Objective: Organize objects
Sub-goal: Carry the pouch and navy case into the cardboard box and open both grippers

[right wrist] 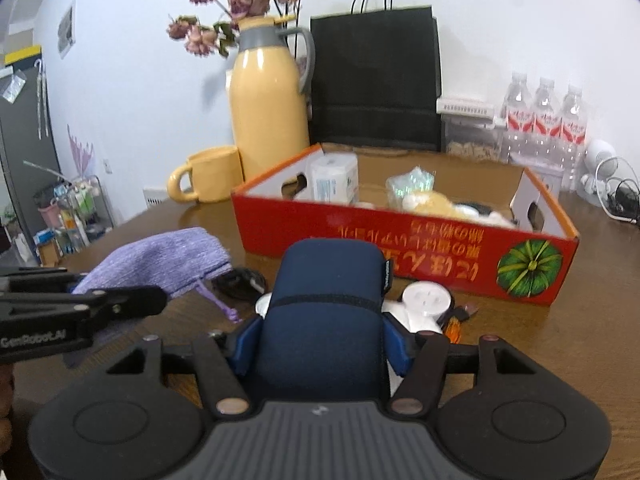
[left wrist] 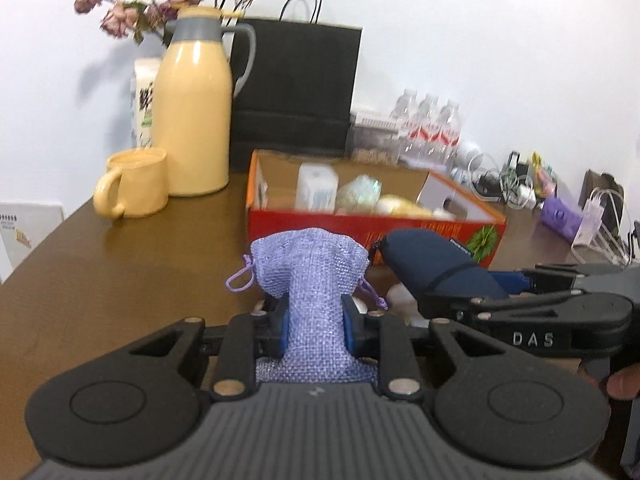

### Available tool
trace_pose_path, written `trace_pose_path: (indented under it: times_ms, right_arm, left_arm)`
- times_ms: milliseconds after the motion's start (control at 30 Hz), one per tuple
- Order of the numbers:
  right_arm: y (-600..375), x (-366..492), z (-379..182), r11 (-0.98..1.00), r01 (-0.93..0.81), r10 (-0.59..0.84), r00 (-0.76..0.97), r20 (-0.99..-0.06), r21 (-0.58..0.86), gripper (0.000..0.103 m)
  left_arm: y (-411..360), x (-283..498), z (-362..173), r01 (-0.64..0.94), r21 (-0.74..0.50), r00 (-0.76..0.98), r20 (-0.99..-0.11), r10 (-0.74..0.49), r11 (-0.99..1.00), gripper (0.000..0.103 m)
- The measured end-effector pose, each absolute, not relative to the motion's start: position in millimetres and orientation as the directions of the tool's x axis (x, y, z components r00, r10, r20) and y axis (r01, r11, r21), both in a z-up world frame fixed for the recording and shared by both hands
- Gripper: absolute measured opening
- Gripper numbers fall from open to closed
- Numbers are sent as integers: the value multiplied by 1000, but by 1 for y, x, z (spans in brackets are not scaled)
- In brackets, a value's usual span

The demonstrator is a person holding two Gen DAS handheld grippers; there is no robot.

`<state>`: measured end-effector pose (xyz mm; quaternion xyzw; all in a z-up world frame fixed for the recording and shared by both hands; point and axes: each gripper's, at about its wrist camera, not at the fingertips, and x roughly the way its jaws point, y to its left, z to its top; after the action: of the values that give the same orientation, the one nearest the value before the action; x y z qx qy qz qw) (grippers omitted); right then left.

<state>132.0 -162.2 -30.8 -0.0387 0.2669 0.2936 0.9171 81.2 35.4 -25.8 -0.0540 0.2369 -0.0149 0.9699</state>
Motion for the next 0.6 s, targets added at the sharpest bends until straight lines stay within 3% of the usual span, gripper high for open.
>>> trace_pose_path:
  times_ms: [300, 600]
  right_arm:
    - [-180, 166, 9, 858, -508, 494, 774, -396, 76, 61]
    - [-193, 239, 14, 894, -432, 445, 817, -368, 122, 61]
  left_arm:
    - [5, 138, 18, 37, -133, 930, -358, -83, 990, 24]
    - [-15, 210, 30, 28, -170, 941, -329, -83, 985, 24]
